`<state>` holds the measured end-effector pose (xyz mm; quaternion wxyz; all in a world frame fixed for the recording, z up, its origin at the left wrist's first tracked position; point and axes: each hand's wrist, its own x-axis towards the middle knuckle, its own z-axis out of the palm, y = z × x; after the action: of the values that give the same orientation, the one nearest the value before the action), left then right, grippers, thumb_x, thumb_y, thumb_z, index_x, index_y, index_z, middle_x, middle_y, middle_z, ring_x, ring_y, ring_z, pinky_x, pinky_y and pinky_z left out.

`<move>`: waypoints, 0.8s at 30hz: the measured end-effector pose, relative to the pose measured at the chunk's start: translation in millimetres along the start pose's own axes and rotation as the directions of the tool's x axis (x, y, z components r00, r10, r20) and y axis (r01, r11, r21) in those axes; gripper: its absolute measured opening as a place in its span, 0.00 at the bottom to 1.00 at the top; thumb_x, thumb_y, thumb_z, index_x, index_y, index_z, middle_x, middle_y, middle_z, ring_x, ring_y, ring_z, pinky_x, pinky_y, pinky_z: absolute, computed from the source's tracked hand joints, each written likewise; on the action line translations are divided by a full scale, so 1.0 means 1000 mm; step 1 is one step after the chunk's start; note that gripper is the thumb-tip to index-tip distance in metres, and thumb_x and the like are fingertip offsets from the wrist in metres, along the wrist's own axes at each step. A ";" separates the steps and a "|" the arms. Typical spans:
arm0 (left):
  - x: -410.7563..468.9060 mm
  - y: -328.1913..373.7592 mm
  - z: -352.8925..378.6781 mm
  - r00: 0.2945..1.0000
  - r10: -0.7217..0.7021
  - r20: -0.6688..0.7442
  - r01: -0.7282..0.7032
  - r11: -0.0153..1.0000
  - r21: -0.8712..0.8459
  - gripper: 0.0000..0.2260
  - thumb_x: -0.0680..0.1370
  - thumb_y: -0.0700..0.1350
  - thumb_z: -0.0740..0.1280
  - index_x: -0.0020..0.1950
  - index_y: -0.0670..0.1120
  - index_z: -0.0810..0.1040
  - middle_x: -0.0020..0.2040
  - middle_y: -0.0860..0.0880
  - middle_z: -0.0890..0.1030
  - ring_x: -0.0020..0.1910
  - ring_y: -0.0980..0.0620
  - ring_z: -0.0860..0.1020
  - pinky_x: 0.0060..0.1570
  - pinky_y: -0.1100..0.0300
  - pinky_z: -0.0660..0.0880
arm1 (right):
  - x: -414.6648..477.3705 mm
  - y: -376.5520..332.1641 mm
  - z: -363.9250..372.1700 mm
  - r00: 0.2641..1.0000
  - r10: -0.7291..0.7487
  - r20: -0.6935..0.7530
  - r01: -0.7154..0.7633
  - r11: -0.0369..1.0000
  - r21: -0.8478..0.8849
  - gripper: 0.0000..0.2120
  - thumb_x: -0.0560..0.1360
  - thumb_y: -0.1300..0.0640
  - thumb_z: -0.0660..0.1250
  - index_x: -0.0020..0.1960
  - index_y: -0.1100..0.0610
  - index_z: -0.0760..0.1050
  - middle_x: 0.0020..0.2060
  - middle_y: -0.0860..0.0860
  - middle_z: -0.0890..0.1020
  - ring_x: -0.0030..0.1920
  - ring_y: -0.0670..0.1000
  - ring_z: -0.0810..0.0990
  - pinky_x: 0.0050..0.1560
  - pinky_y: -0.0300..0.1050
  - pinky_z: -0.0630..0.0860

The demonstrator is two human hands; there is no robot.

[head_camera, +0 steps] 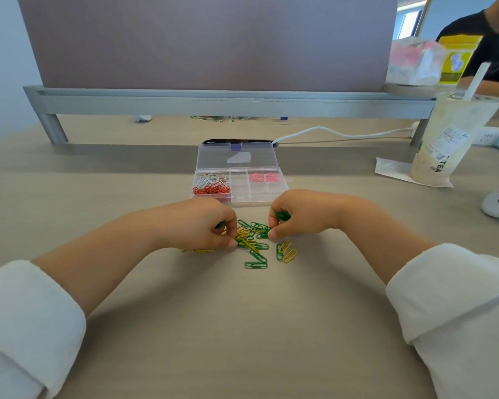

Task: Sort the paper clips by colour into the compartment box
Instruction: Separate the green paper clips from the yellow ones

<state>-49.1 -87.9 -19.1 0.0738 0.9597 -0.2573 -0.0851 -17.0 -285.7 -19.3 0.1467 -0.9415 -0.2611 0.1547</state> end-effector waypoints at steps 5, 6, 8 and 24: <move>0.000 -0.004 0.000 1.000 0.010 -0.001 -0.011 0.998 -0.057 0.03 0.75 0.46 0.66 0.44 0.53 0.74 0.30 0.54 0.69 0.26 0.63 0.69 0.26 0.72 0.66 | 0.000 -0.002 -0.001 1.000 -0.009 0.024 0.009 0.999 -0.037 0.06 0.75 0.53 0.66 0.40 0.52 0.72 0.31 0.45 0.73 0.30 0.43 0.68 0.28 0.28 0.65; 0.000 -0.005 -0.001 1.000 0.010 -0.005 -0.011 0.998 -0.059 0.04 0.75 0.45 0.67 0.44 0.54 0.74 0.29 0.54 0.69 0.26 0.64 0.69 0.27 0.72 0.66 | 0.000 -0.002 -0.001 1.000 -0.008 0.024 0.009 0.999 -0.049 0.05 0.75 0.53 0.66 0.42 0.53 0.73 0.32 0.45 0.73 0.31 0.43 0.68 0.30 0.31 0.65; 0.001 -0.006 -0.002 1.000 0.011 -0.013 -0.011 0.998 -0.061 0.04 0.75 0.45 0.67 0.44 0.54 0.75 0.29 0.54 0.69 0.27 0.65 0.69 0.28 0.71 0.66 | 0.001 -0.003 0.000 1.000 -0.005 0.017 0.006 0.998 -0.060 0.04 0.74 0.53 0.66 0.44 0.52 0.73 0.33 0.44 0.73 0.32 0.43 0.69 0.33 0.35 0.65; -0.001 -0.007 -0.007 0.997 0.003 -0.075 -0.011 0.994 -0.105 0.09 0.76 0.49 0.65 0.36 0.57 0.70 0.30 0.56 0.70 0.28 0.61 0.69 0.31 0.71 0.67 | 0.002 -0.002 0.002 1.000 -0.011 -0.025 0.011 1.000 -0.028 0.09 0.79 0.51 0.58 0.40 0.50 0.66 0.34 0.45 0.72 0.35 0.46 0.69 0.36 0.38 0.65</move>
<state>-45.3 -80.6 -13.0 0.1341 0.9561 -0.2531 -0.0625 -17.2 -282.8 -20.4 0.1378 -0.9438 -0.2664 0.1386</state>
